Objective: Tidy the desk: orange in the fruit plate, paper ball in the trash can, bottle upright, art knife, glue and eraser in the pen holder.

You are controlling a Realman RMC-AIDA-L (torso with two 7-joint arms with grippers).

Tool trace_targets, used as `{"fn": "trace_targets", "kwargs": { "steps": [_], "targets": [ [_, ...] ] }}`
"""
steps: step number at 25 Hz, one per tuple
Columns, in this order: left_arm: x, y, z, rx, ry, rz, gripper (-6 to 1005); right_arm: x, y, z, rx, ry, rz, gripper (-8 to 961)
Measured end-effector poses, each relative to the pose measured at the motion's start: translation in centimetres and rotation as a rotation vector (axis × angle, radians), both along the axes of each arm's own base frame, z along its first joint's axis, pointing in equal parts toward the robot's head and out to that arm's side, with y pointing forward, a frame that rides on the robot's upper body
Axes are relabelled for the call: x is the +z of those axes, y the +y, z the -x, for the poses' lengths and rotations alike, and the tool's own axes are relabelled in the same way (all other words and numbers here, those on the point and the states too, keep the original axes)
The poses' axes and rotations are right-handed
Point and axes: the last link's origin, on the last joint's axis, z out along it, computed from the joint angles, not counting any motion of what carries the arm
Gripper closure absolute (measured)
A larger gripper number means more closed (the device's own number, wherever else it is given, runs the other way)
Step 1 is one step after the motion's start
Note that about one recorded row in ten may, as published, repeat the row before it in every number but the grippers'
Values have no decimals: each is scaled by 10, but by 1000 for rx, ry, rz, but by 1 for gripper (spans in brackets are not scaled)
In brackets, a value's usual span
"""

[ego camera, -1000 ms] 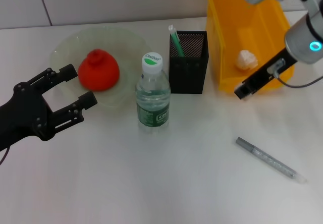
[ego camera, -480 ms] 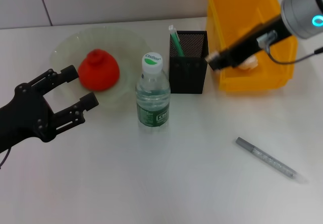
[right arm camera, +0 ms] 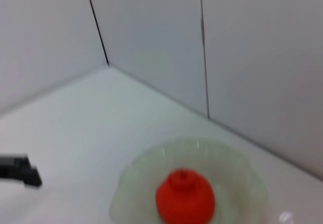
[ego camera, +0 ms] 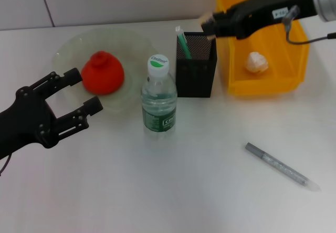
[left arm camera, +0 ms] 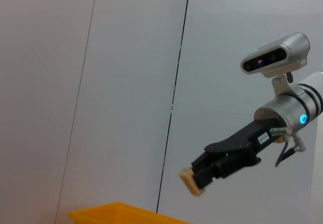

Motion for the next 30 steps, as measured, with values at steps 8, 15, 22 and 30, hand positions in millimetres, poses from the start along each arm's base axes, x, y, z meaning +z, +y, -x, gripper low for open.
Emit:
{"fn": "trace_targets", "kwargs": {
  "steps": [8, 15, 22, 30],
  "targets": [
    [0, 0, 0, 2, -3, 0, 214, 12, 13, -34, 39, 120, -54, 682],
    [0, 1, -1, 2, -5, 1, 215, 7, 20, -58, 131, 35, -134, 680],
    [1, 2, -1, 2, -6, 0, 215, -1, 30, -76, 149, -7, -199, 677],
    [-1, 1, 1, 12, -7, -3, 215, -24, 26, -85, 230, 10, -177, 675]
  ]
}}
